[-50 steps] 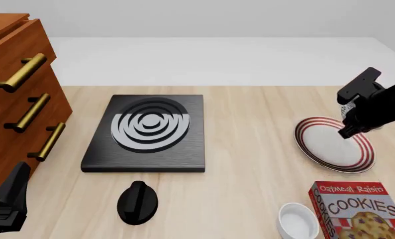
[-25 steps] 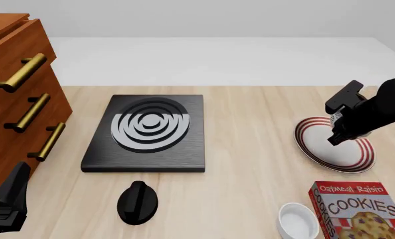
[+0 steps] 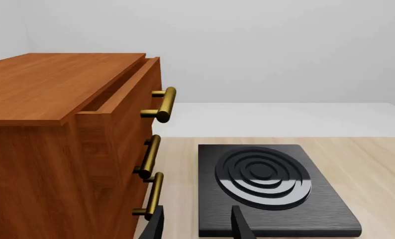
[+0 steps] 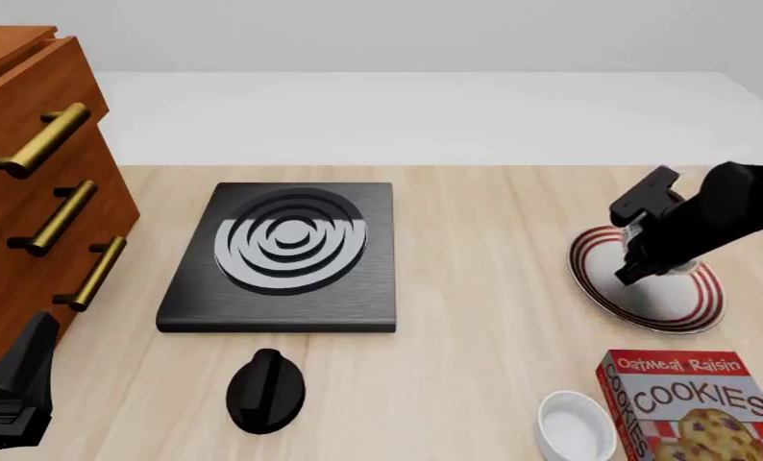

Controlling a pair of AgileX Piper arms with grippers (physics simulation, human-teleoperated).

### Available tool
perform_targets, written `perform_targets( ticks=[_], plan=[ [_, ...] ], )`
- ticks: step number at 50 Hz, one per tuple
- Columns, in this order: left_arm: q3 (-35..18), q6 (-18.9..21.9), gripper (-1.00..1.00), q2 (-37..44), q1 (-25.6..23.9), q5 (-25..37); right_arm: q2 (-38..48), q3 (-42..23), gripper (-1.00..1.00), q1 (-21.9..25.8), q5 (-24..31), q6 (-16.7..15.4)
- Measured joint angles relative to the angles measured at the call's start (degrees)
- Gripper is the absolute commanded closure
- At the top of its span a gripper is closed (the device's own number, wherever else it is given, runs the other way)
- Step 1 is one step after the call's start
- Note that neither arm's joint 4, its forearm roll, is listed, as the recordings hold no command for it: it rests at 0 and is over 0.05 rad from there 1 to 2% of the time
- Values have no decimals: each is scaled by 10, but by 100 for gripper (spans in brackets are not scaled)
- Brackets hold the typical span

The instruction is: Pick the akita bowl on the ramekin and place it on the plate.

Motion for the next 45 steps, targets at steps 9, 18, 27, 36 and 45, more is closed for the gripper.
perform_targets(
  ticks=[9, 18, 27, 36, 45],
  plan=[
    [0, 0, -100, 0, 0, 0, 14, 9, 100, 4, -14, 0],
    [0, 0, -100, 0, 0, 0, 22, 20, 100, 4, -26, -4],
    [0, 0, -100, 0, 0, 0, 24, 28, -100, 3, -34, -8],
    [0, 0, -100, 0, 0, 0, 19, 31, -100, 0, -38, -11],
    [0, 0, -100, 0, 0, 0, 9, 33, -100, -1, -37, -16]
  ],
)
